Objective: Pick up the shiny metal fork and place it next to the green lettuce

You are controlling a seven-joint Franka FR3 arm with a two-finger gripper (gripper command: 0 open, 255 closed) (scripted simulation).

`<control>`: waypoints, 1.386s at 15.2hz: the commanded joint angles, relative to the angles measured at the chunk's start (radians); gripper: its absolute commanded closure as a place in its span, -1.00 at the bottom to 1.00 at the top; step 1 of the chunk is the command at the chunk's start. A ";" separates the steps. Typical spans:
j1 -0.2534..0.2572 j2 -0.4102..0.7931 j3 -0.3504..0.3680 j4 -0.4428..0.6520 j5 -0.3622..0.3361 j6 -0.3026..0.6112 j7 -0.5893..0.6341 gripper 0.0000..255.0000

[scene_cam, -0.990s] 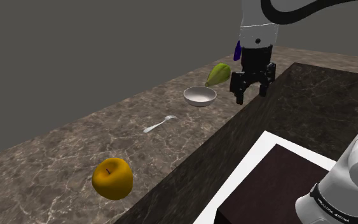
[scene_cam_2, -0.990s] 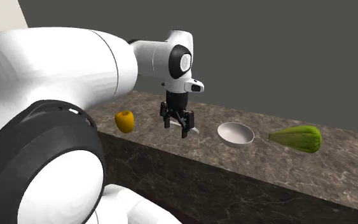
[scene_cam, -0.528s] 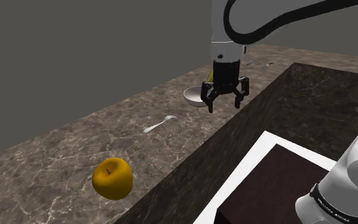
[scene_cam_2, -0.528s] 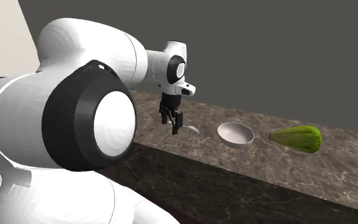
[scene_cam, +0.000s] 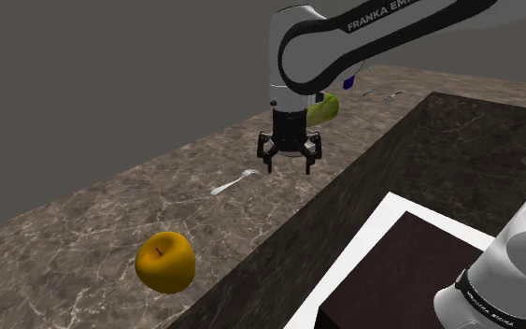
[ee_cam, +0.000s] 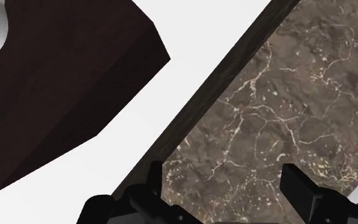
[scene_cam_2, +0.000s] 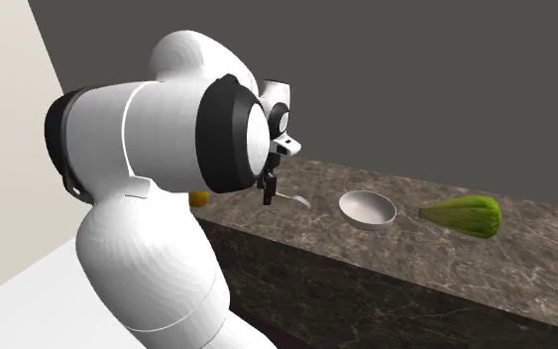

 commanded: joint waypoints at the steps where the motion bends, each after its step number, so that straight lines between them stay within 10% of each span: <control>1: -0.005 0.083 0.022 0.056 -0.019 0.037 0.101 -1.00; 16: 0.073 0.651 -0.055 0.554 -0.209 0.169 0.670 -1.00; 21: 0.085 0.696 -0.066 0.559 -0.219 0.211 0.690 -1.00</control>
